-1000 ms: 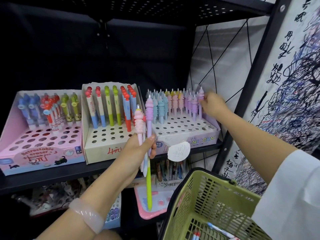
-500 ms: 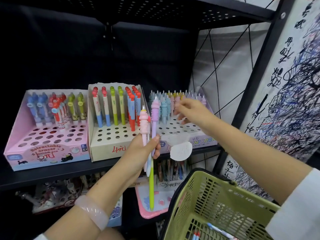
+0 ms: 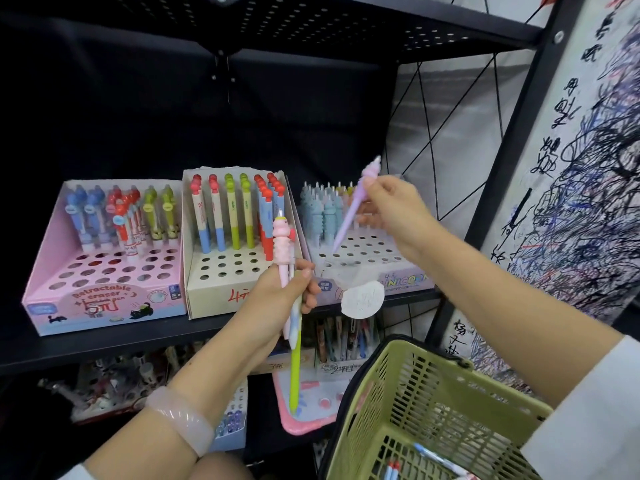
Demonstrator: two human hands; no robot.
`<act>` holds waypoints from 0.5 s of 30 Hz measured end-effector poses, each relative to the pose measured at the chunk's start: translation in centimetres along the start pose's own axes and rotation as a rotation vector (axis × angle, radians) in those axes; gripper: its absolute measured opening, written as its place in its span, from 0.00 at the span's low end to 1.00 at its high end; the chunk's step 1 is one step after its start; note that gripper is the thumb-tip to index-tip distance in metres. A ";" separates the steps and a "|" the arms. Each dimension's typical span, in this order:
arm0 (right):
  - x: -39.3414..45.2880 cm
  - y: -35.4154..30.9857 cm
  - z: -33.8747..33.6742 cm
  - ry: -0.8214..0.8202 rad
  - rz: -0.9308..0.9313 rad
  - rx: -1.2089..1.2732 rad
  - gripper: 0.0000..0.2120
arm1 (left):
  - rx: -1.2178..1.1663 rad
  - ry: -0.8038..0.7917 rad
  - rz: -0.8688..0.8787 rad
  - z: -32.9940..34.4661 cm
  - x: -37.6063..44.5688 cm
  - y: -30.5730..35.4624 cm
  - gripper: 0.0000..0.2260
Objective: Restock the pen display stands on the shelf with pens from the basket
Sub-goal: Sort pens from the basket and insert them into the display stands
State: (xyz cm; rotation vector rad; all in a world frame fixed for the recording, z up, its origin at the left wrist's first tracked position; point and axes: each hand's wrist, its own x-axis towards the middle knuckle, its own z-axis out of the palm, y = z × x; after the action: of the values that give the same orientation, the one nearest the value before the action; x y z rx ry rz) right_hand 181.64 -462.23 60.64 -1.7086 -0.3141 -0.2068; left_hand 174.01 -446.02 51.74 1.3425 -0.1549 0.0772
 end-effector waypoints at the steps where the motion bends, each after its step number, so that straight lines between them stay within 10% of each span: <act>1: 0.5 0.1 -1.1 0.069 -0.035 -0.055 0.08 | -0.003 0.001 -0.001 0.1 0.1 0.0 0.05; 6: 2.7 2.1 -6.3 0.280 -0.131 -0.514 0.08 | -0.008 0.024 0.005 0.6 0.4 -0.2 0.06; 15: 3.7 6.2 -7.4 0.211 -0.057 -0.610 0.05 | 0.016 0.017 0.023 1.1 0.7 -0.8 0.06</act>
State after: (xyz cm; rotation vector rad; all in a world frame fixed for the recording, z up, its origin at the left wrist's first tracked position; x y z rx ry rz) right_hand 187.45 -470.08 57.24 -2.2545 -0.1467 -0.5654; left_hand 174.71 -447.26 51.34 1.3560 -0.1554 0.1090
